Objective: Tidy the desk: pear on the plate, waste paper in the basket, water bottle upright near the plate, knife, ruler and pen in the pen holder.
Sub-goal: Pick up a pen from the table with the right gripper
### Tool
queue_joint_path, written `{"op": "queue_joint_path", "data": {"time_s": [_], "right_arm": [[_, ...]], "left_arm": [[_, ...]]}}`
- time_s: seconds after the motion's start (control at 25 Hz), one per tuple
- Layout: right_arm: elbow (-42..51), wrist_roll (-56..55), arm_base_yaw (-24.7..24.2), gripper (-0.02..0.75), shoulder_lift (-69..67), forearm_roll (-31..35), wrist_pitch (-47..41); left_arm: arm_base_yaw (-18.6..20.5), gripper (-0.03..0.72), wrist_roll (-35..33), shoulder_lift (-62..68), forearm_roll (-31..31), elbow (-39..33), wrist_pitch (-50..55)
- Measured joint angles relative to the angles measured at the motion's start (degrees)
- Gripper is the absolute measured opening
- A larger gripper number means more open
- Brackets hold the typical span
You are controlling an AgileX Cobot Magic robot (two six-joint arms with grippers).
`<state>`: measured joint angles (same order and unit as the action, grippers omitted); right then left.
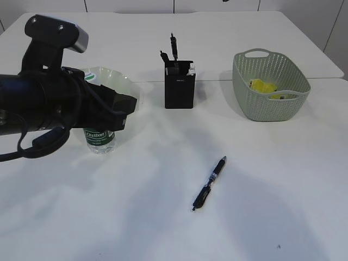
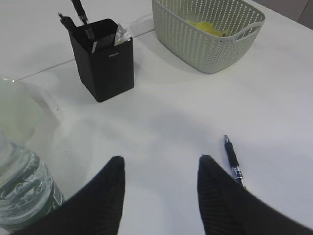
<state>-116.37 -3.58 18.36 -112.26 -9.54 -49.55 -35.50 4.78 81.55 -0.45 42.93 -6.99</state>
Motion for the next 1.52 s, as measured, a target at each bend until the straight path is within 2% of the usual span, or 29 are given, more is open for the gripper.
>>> {"op": "queue_joint_path", "data": {"time_s": [0.28,1.12,1.52], "right_arm": [[0.0,-0.07,0.0,0.184,0.0,2.11,-1.13],[0.0,-5.02,0.0,0.184,0.0,3.32,-15.83],[0.0,-5.06,0.0,0.184,0.0,3.48,-19.73]], "left_arm": [[0.0,0.34,0.0,0.0,0.0,0.0,0.0],[0.0,0.34,0.0,0.0,0.0,0.0,0.0],[0.0,0.34,0.0,0.0,0.45,0.0,0.0]]}}
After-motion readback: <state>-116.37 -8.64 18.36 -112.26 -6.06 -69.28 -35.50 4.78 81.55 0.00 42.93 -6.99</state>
